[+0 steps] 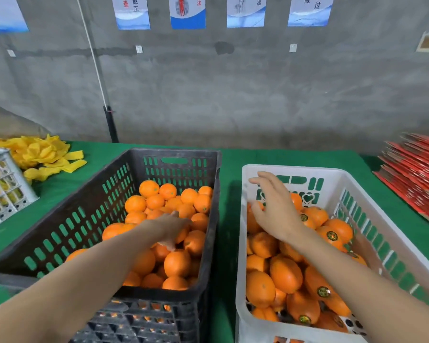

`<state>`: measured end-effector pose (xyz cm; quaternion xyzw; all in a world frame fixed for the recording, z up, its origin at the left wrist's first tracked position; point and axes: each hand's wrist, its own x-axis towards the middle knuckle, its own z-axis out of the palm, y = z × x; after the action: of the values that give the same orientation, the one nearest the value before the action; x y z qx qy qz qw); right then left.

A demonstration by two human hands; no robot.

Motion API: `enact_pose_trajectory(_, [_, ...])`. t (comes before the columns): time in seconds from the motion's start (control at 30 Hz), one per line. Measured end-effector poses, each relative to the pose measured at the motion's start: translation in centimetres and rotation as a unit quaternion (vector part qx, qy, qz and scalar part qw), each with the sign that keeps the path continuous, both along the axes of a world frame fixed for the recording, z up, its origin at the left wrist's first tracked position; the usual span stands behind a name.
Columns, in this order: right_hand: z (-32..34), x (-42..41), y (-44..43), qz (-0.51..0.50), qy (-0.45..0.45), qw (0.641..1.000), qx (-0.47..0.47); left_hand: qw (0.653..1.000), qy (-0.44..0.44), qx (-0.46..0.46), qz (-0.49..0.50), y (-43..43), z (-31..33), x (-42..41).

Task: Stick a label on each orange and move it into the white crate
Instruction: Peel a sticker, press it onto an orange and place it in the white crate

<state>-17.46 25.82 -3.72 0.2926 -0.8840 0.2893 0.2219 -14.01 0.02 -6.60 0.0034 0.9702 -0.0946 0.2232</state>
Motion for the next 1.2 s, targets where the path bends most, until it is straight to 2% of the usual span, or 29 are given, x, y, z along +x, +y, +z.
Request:
enact_pose_trajectory(0.1, [0.8,4.8,0.1,0.06,-0.023,0.998,-0.007,0.997,0.043,-0.054,-0.021,0.2,-0.6,0.0])
enact_pose_trajectory(0.13, [1.0,6.3,0.3,0.08,-0.024,0.996,-0.011,0.997,0.076,-0.031,-0.009,0.4,-0.4,0.1])
enact_pose_trajectory(0.2, [1.0,8.9,0.8,0.114,-0.013,0.993,-0.021,0.978,0.173,0.101,0.053,0.7,0.5,0.5])
enact_pose_trajectory(0.23, [1.0,10.2,1.0,0.127,-0.012,0.991,-0.033,0.95,0.229,0.187,0.102,0.7,1.3,0.8])
enact_pose_trajectory(0.3, [0.8,13.0,1.4,0.165,-0.025,0.984,-0.06,0.856,0.331,0.336,0.21,0.9,3.5,2.0])
enact_pose_trajectory(0.37, [0.0,15.8,1.7,0.215,-0.028,0.974,-0.067,0.752,0.377,0.46,0.283,1.1,5.9,3.7])
enact_pose_trajectory(0.4, [-0.6,17.1,1.8,0.245,-0.047,0.967,-0.056,0.7,0.38,0.531,0.288,1.4,6.9,4.8])
enact_pose_trajectory(0.43, [-1.6,18.1,1.8,0.272,-0.091,0.958,-0.026,0.655,0.376,0.593,0.28,1.6,7.7,6.0])
enact_pose_trajectory(0.47, [-2.9,18.7,1.7,0.283,-0.156,0.946,0.031,0.626,0.37,0.631,0.27,2.0,8.2,7.3])
enact_pose_trajectory(0.53, [-6.9,19.2,1.3,0.209,-0.284,0.905,0.238,0.6,0.357,0.668,0.256,2.8,8.9,10.0])
enact_pose_trajectory(0.57, [-9.2,19.3,1.1,0.145,-0.34,0.866,0.338,0.592,0.347,0.682,0.252,3.2,9.0,11.1])
enact_pose_trajectory(0.6, [-11.1,19.3,0.8,0.099,-0.372,0.832,0.399,0.588,0.336,0.693,0.248,3.8,9.1,12.1])
enact_pose_trajectory(0.63, [-12.4,19.4,0.5,0.071,-0.38,0.815,0.432,0.591,0.325,0.697,0.244,4.4,9.0,13.0])
enact_pose_trajectory(0.7, [-14.3,19.4,-0.2,0.03,-0.378,0.803,0.46,0.602,0.31,0.695,0.243,5.4,8.8,14.4])
enact_pose_trajectory(0.97, [-17.1,19.6,-0.8,0.029,-0.373,0.797,0.474,0.597,0.253,0.727,0.225,7.7,7.6,16.9])
enact_pose_trajectory(1.03, [-16.6,19.5,-1.0,0.045,-0.371,0.796,0.477,0.611,0.242,0.722,0.216,7.9,7.3,17.2])
enact_pose_trajectory(1.2, [-13.9,20.3,-0.7,0.077,-0.387,0.85,0.349,0.658,0.187,0.707,0.182,8.3,6.4,18.5])
